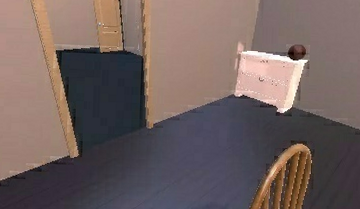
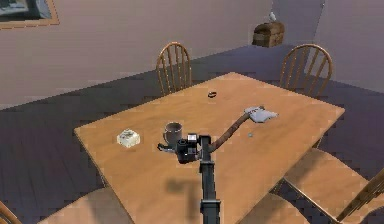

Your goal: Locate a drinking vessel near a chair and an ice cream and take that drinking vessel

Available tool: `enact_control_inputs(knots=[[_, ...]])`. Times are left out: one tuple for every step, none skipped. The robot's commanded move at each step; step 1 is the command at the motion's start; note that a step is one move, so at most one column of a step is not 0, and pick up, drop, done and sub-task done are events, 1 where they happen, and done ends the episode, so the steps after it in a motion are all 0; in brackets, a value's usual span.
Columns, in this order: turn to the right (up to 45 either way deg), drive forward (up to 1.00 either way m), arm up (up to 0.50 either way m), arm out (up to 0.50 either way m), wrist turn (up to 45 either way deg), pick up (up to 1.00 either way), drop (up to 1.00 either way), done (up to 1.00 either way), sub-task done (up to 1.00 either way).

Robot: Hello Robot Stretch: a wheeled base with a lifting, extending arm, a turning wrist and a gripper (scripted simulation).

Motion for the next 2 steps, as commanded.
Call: enact_control_inputs(knots=[[0.0,0.0,0.1,0.0,0.0,0.0,0.0,0.0,0.0],[0.0,0.0,0.0,0.0,0.0,0.0,0.0,1.0,0.0]])
